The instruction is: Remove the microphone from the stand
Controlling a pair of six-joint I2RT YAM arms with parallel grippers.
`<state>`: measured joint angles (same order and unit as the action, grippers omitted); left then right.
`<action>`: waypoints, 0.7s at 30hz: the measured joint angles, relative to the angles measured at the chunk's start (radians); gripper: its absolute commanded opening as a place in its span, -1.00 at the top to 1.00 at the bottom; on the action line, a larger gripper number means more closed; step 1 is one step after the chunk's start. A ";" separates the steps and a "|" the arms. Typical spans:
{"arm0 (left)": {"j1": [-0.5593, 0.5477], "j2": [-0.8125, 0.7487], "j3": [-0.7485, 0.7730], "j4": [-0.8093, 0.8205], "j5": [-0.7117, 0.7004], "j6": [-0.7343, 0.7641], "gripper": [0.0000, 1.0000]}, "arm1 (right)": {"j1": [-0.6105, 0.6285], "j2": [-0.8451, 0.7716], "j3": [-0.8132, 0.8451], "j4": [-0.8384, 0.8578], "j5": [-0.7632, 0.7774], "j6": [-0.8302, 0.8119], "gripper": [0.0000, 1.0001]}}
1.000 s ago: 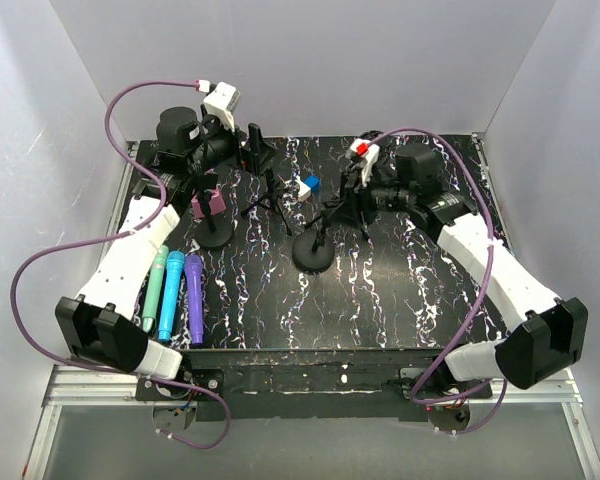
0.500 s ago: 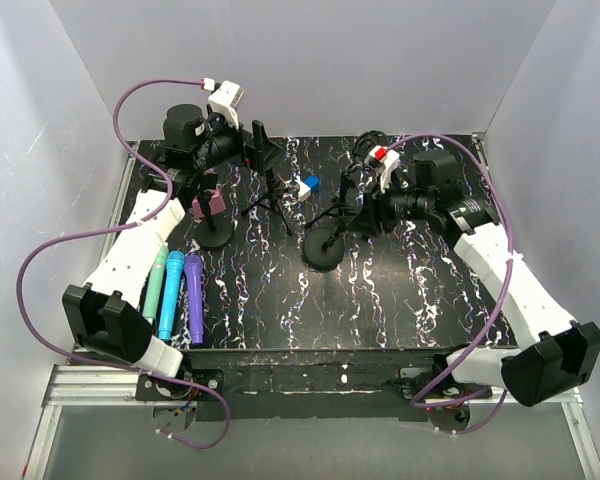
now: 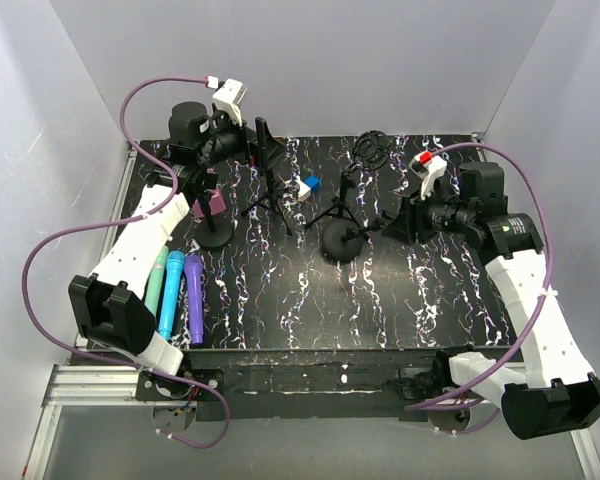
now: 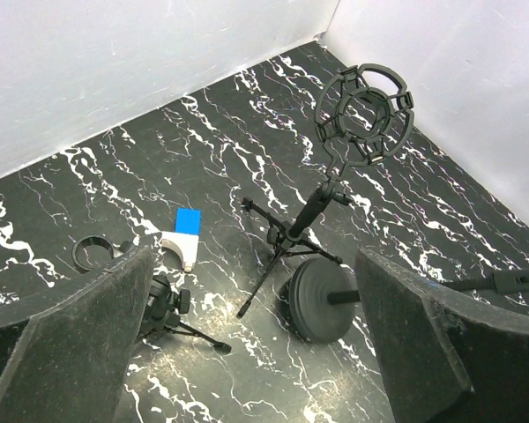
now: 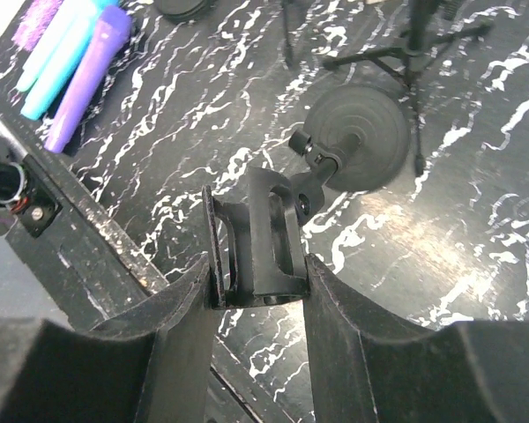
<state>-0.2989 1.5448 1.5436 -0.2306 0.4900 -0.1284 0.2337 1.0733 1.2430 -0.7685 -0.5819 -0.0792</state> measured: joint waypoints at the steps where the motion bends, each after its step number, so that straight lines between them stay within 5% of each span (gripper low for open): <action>1: 0.000 0.002 0.000 0.000 0.002 -0.003 -0.96 | -0.016 -0.004 0.000 -0.002 0.006 0.000 0.70; 21: 0.000 0.004 0.000 0.026 0.012 -0.014 -0.96 | -0.084 -0.061 0.023 -0.115 0.022 -0.033 0.77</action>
<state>-0.2993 1.5490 1.5433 -0.2050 0.5022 -0.1421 0.1497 1.0119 1.2655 -0.8833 -0.5598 -0.1120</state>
